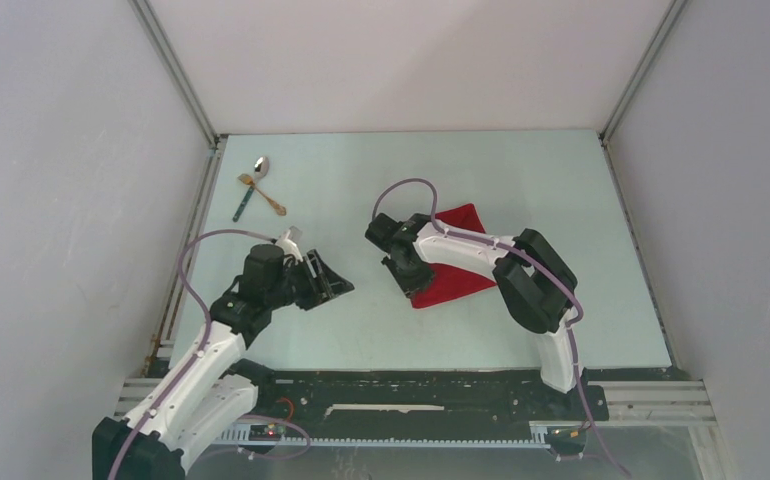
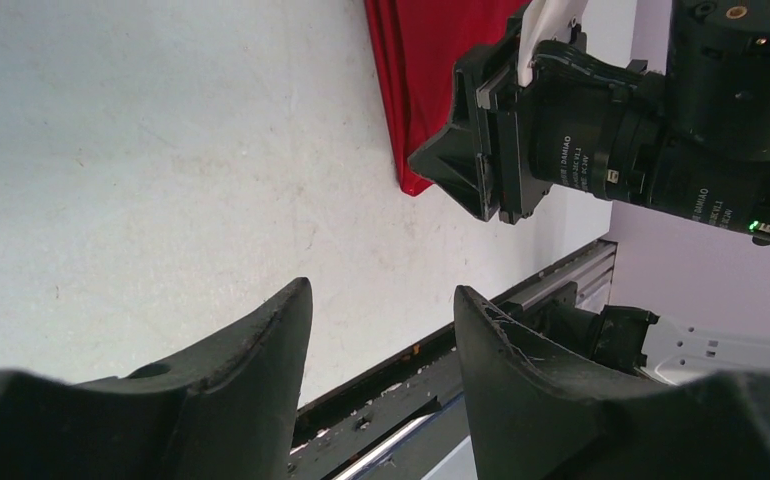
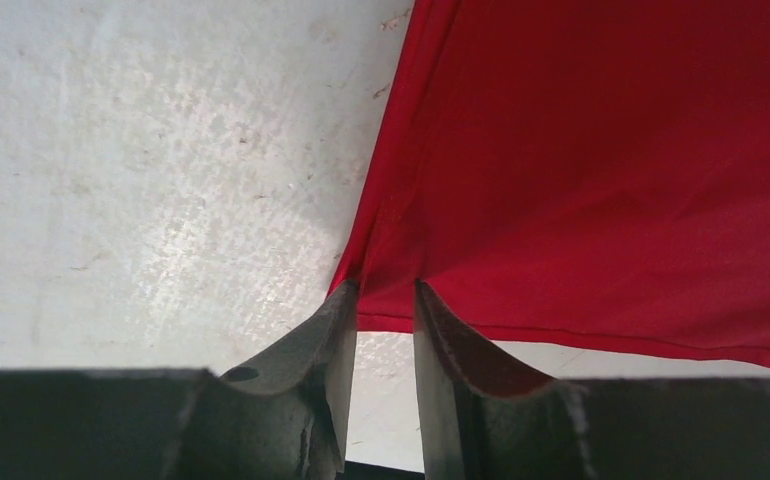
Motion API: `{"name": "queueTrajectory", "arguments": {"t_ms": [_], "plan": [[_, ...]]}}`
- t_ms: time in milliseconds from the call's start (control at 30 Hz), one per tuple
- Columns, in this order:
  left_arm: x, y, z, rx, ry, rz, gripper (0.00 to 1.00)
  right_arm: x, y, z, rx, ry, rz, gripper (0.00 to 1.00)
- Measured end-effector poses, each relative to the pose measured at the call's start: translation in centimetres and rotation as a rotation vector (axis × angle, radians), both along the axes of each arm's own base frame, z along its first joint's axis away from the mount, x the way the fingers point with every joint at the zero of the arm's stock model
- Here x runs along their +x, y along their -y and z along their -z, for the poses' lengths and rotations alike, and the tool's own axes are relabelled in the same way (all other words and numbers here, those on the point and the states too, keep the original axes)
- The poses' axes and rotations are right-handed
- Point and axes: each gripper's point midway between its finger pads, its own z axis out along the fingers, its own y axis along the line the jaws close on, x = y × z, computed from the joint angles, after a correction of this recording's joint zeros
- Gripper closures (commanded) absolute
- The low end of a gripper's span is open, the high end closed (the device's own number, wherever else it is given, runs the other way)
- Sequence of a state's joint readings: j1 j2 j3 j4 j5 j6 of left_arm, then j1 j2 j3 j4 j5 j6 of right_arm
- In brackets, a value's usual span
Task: Fold the napkin into a case and place the utensils inside
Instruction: Pick up the upper triangle-folded napkin from the center of the board.
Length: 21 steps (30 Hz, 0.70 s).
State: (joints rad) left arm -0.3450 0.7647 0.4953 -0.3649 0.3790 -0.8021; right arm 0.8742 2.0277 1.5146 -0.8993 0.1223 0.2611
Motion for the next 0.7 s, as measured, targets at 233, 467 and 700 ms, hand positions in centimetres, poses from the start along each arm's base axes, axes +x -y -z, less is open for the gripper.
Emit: {"name": "queueTrajectory", "arguments": {"t_ms": [233, 467, 700], "plan": [[0.2, 0.2, 0.0, -0.010, -0.005, 0.008, 0.40, -0.4, 0.1, 0.1, -0.020, 0.000, -0.021, 0.53], [0.3, 0.2, -0.2, -0.018, 0.003, 0.008, 0.40, -1.4, -0.5, -0.3, -0.001, -0.037, -0.034, 0.43], [0.4, 0.2, -0.3, -0.027, 0.005, 0.010, 0.40, -1.7, -0.7, -0.3, 0.039, -0.086, -0.011, 0.44]]}}
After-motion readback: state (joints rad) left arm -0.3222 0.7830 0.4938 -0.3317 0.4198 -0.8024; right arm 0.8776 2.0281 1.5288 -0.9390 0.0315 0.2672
